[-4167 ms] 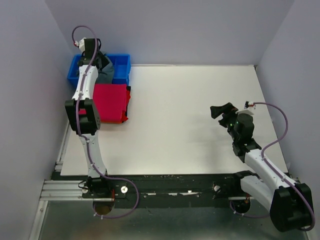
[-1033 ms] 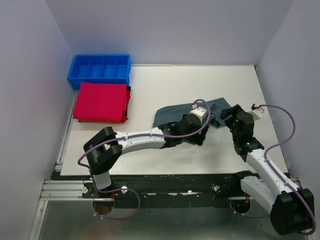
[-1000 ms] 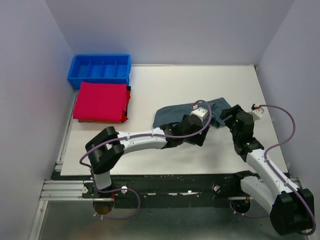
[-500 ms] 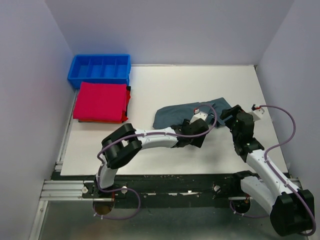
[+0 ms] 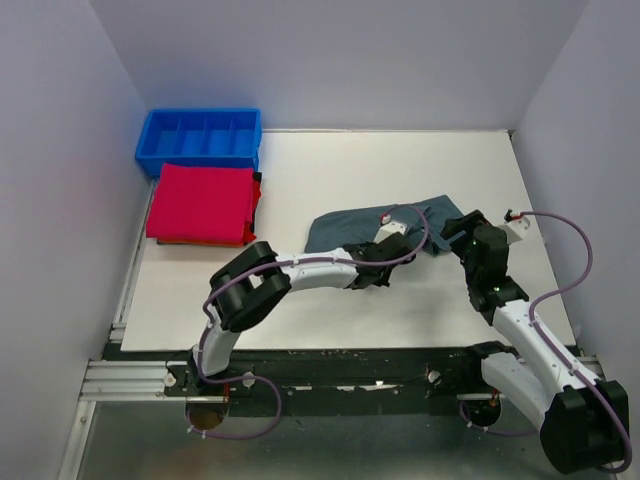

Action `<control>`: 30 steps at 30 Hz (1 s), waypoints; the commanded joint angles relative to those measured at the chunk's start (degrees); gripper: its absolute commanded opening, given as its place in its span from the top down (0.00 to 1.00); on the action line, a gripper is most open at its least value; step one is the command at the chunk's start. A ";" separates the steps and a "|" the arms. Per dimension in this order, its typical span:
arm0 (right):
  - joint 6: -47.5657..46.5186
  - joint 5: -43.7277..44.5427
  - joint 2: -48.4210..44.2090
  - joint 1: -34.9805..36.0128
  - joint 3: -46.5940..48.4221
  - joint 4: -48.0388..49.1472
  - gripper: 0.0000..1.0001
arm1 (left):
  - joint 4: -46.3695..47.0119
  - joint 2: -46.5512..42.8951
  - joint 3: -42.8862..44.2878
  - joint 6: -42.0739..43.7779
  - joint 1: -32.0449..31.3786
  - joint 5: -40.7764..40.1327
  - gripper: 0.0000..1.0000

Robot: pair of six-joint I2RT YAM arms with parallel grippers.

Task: Fold and stack the t-shirts
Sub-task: Flatten out the tshirt

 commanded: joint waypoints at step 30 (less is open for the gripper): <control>14.67 -11.22 26.85 -13.93 12.31 -11.85 0.33 | 1.70 -37.36 -16.46 3.71 32.90 10.04 1.00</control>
